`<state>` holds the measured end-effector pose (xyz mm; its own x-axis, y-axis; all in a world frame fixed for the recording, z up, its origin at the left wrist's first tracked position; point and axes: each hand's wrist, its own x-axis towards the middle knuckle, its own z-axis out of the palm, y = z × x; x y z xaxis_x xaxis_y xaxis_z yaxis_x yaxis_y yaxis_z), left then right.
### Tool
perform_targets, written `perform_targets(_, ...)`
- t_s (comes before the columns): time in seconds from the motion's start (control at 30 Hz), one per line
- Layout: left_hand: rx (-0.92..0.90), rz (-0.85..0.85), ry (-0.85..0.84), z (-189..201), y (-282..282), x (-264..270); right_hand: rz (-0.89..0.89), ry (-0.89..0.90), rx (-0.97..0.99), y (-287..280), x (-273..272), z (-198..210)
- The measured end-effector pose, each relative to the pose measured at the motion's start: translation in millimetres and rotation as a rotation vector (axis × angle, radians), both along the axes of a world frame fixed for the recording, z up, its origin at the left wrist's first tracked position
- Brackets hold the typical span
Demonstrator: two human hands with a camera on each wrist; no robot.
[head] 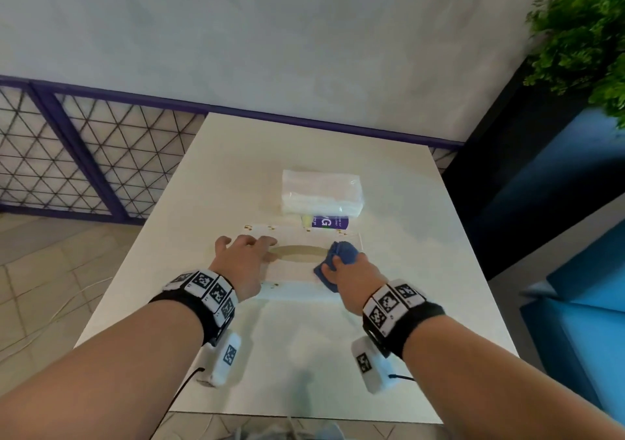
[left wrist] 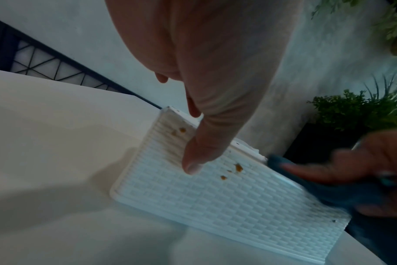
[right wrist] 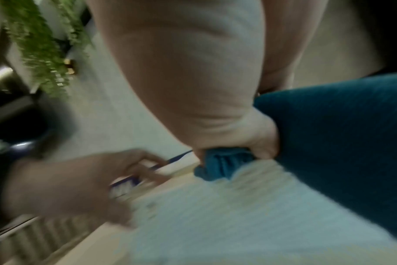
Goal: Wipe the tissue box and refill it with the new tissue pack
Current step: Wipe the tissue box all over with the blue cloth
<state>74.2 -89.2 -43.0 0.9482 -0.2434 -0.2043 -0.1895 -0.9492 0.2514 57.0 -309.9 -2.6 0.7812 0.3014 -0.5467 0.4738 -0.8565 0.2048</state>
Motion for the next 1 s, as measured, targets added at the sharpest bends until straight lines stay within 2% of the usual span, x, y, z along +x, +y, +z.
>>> perform_targets(0.1,0.014,0.009,-0.026,-0.9,0.1,2.0,0.013,0.019,0.249,62.4,-10.2,8.3)
perform_targets(0.17,0.064,-0.017,-0.059,-1.6,3.1,3.3,0.024,0.047,0.233,79.1,-8.1,3.4)
perform_targets(0.27,0.097,-0.072,-0.038,1.8,8.8,2.4,0.074,0.105,0.053,37.1,-3.5,-3.9)
perform_targets(0.37,0.082,-0.073,-0.028,6.2,6.3,-1.4,-0.039,0.089,-0.024,-29.3,-5.6,3.0)
perform_targets(0.43,0.064,-0.066,-0.015,6.0,2.9,-4.7,-0.058,0.041,-0.105,-42.5,-9.5,12.7)
perform_targets(0.5,0.044,-0.062,-0.024,5.2,1.0,-6.6,-0.069,-0.001,-0.028,-23.3,-11.6,13.6)
perform_targets(0.57,0.036,-0.061,-0.033,6.1,-0.3,-7.8,0.009,0.028,0.055,14.7,-12.6,4.3)
perform_targets(0.63,0.096,-0.095,-0.055,8.7,-2.4,-10.6,0.103,0.092,0.058,50.5,-12.3,-5.2)
perform_targets(0.7,0.207,-0.15,-0.084,12.1,-4.6,-13.9,0.148,0.117,0.018,59.3,-11.2,-6.8)
perform_targets(0.9,0.339,-0.21,-0.093,17.1,-9.5,-20.1,-0.056,0.052,-0.027,-35.1,-13.5,2.5)
perform_targets(1.0,0.423,-0.235,-0.084,19.7,-0.4,-18.6,-0.126,0.026,0.004,-59.2,-10.7,30.1)
